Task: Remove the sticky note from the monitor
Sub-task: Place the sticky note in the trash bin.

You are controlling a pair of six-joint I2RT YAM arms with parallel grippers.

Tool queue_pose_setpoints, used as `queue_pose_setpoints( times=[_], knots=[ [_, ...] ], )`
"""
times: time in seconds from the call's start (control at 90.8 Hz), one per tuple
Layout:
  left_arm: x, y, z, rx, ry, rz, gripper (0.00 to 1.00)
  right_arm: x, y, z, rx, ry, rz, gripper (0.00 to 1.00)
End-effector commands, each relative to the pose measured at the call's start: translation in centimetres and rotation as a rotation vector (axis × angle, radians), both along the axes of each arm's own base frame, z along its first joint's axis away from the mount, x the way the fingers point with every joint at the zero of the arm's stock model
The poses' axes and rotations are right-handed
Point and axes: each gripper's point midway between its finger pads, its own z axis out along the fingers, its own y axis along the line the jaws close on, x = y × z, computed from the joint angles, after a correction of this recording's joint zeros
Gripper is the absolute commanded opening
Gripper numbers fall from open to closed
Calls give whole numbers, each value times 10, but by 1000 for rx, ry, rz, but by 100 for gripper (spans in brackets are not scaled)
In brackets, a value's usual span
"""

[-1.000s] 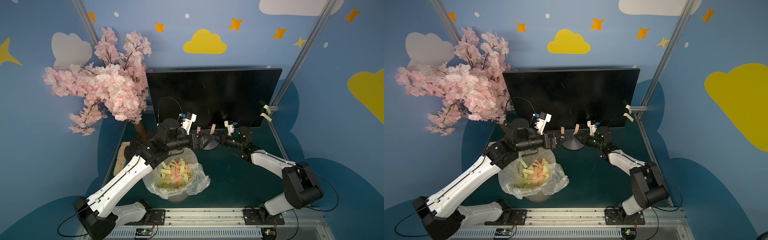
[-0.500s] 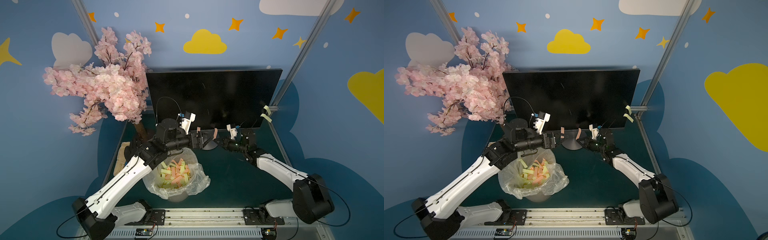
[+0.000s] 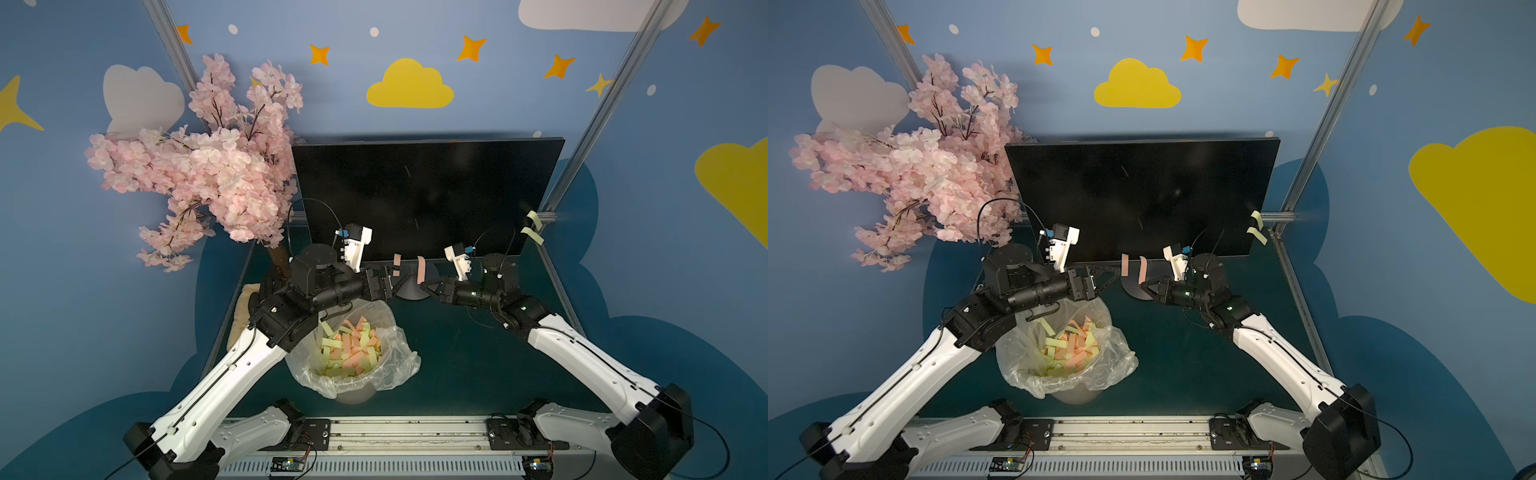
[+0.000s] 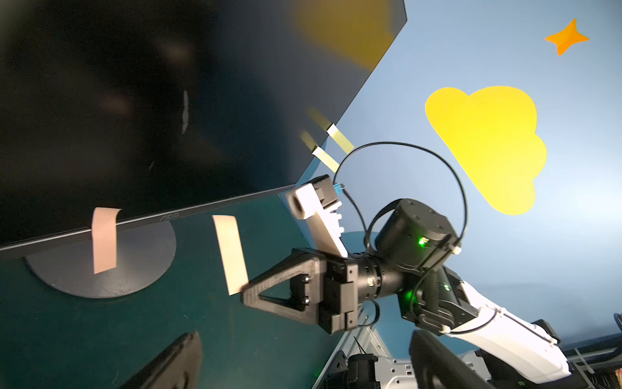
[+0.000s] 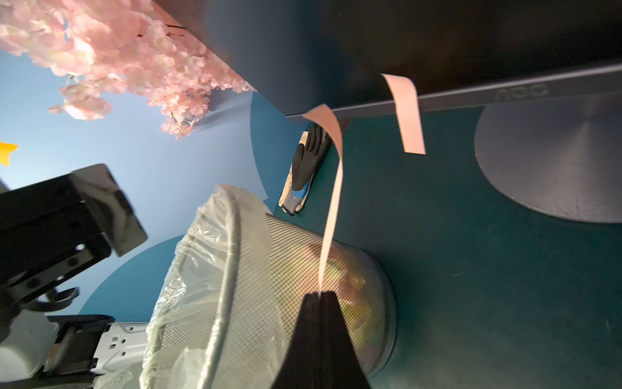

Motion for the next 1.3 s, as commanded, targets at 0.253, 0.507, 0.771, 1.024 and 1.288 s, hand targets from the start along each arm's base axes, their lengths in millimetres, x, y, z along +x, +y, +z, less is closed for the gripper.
queue_pose_setpoints(
  times=[0.253,0.507,0.771,1.024,1.288],
  knots=[
    [-24,50,11,12,-22,123,100,-32,31,47,-63,-149,132,0],
    [-47,88,8,25,-8,232,100,-59,63,53,-131,-239,252,0],
    [-66,121,6,-31,-1,354,100,-90,98,45,-226,-284,382,0],
    [-76,140,9,-64,-21,422,100,-115,129,29,-313,-309,500,0],
    [-79,145,11,-70,-38,434,100,-125,147,30,-329,-331,538,41]
  ],
)
